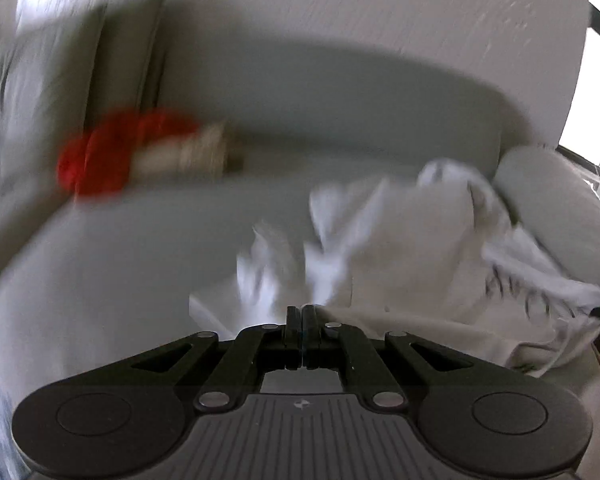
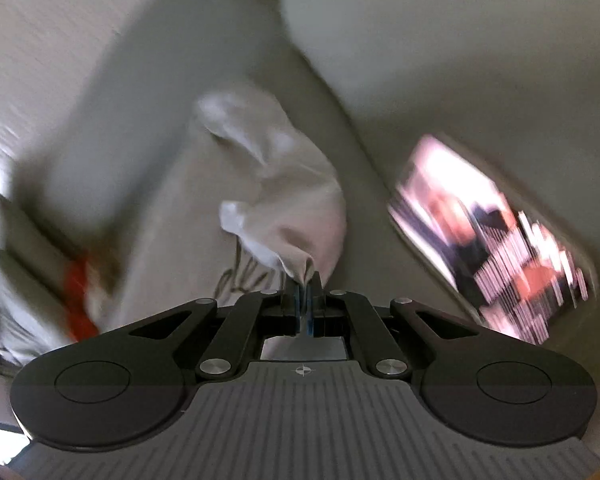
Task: Fold clothes
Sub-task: 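Lift the white T-shirt with both tools and shake it open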
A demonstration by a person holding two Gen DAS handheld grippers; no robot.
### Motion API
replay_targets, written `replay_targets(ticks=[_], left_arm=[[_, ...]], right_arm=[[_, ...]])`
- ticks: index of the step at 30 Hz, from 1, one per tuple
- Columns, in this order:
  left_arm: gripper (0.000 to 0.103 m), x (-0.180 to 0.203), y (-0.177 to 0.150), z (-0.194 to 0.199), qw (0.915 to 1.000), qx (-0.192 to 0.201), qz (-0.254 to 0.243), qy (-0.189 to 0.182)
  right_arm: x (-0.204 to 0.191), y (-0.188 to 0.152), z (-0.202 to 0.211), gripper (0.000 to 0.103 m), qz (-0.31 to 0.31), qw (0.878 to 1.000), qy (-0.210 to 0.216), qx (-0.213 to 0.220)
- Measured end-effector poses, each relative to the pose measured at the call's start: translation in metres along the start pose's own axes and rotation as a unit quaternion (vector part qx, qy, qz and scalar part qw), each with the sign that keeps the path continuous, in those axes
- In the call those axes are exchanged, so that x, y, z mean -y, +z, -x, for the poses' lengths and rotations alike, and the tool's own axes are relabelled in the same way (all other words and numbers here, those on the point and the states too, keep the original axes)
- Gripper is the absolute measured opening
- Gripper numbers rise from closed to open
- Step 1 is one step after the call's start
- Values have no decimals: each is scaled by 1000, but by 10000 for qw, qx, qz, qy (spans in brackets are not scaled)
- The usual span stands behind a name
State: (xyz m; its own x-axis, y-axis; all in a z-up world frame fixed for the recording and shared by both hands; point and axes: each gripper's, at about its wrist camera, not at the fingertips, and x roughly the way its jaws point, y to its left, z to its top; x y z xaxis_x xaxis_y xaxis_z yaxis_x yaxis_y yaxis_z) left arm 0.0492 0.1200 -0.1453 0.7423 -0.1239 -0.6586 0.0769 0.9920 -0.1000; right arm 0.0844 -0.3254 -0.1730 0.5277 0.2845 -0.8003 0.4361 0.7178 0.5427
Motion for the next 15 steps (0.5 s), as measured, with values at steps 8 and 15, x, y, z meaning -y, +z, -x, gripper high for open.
replay_targets(ticks=[8, 15], left_arm=[[24, -41, -30, 32, 9897, -579, 1286, 253], [33, -50, -51, 1, 9405, -746, 3208, -833]], right_arm=[[21, -17, 39, 50, 491, 9982, -348, -18], [20, -28, 65, 54, 686, 9972, 250, 157]])
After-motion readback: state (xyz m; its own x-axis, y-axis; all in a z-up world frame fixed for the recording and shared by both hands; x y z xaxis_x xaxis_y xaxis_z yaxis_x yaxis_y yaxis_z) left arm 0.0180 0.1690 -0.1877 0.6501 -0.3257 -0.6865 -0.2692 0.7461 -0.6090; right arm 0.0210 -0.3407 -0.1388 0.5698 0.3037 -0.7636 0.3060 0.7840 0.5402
